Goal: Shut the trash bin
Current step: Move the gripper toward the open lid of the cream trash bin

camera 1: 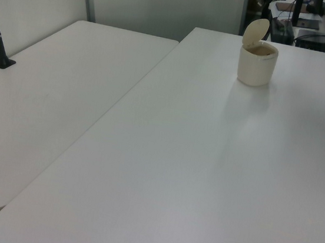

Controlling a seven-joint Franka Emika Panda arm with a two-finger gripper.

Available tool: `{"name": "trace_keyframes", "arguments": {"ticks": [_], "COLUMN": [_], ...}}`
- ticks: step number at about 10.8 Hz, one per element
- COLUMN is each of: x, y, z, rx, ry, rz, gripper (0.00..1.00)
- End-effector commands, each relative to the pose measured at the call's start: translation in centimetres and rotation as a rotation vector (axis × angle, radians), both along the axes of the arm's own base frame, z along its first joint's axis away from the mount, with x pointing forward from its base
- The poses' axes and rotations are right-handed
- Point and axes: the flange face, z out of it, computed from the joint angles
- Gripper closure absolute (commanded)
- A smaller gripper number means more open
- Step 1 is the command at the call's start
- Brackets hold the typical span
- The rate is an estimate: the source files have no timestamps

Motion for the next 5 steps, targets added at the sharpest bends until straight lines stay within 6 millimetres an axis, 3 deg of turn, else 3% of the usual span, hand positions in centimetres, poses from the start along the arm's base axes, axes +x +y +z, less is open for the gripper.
{"name": "trace_keyframes", "arguments": {"ticks": [1, 5], "x": [0.1, 0.5], "y": [-2.5, -2.9], "z": [-0.6, -2.1], "rx": [-0.024, 0.055], "ry": [-0.049, -0.092], "rz": [-0.047, -0.213], "gripper": [1.0, 1.0]}}
